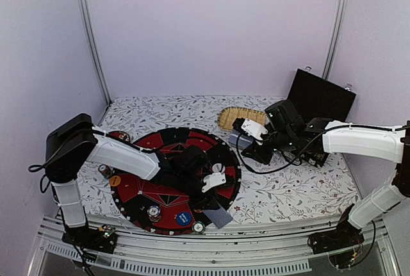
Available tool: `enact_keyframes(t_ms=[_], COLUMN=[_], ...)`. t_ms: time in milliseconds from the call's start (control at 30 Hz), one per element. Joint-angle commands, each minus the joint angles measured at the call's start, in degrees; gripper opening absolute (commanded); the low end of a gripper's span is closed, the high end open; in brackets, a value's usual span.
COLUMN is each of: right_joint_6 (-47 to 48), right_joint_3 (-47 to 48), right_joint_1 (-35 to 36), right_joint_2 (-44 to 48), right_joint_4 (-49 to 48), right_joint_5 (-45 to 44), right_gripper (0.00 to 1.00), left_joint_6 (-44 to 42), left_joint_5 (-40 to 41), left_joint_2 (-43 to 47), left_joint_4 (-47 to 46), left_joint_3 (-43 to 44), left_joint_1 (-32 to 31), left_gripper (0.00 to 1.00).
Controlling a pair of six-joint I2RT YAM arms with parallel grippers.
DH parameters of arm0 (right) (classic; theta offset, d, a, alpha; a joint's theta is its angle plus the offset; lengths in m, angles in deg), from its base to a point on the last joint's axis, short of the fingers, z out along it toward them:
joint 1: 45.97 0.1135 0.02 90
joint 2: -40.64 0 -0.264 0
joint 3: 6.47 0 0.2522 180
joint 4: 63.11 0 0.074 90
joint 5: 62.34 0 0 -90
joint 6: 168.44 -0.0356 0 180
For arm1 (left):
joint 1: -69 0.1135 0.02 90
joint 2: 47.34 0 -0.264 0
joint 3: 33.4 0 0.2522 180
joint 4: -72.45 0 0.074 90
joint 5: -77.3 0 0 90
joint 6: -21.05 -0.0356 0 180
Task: Distribute texas hold em gaming equipment
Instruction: Pick up the poker card from the small blind area, then place the poker card on the poker table mat.
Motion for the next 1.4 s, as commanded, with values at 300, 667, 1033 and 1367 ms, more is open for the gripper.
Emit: enact_keyframes(t_ms=[300,667,1033,1367], right_joint_6=[0.14,0.23,0.32,0.10], right_joint_3=[-0.32,0.02,0.23,0.24], right_joint_1=[-0.30,-0.32,-0.32,-0.29], right_joint_2=[1.99,1.73,1.44,1.49], right_joint_4=[0.11,0.19,-0.15,-0.32], right_joint_5=[-0.17,-0.34,0.25,0.95], right_gripper=[0.40,0.40,0.40,0.40], left_joint_6=[2.17,17.09,29.05,47.24], left_joint_5=[0.77,6.16,15.71,28.16], left_joint_2=[1.80,15.35,29.93,47.65], left_joint_4=[1.21,-5.80,-6.19,17.04], left_joint_3=[-3.46,-8.67,-16.45,-21.83], left_joint_1=[-3.41,-1.09,4.33,15.76], left_gripper=[0.00,0.00,0.00,0.00])
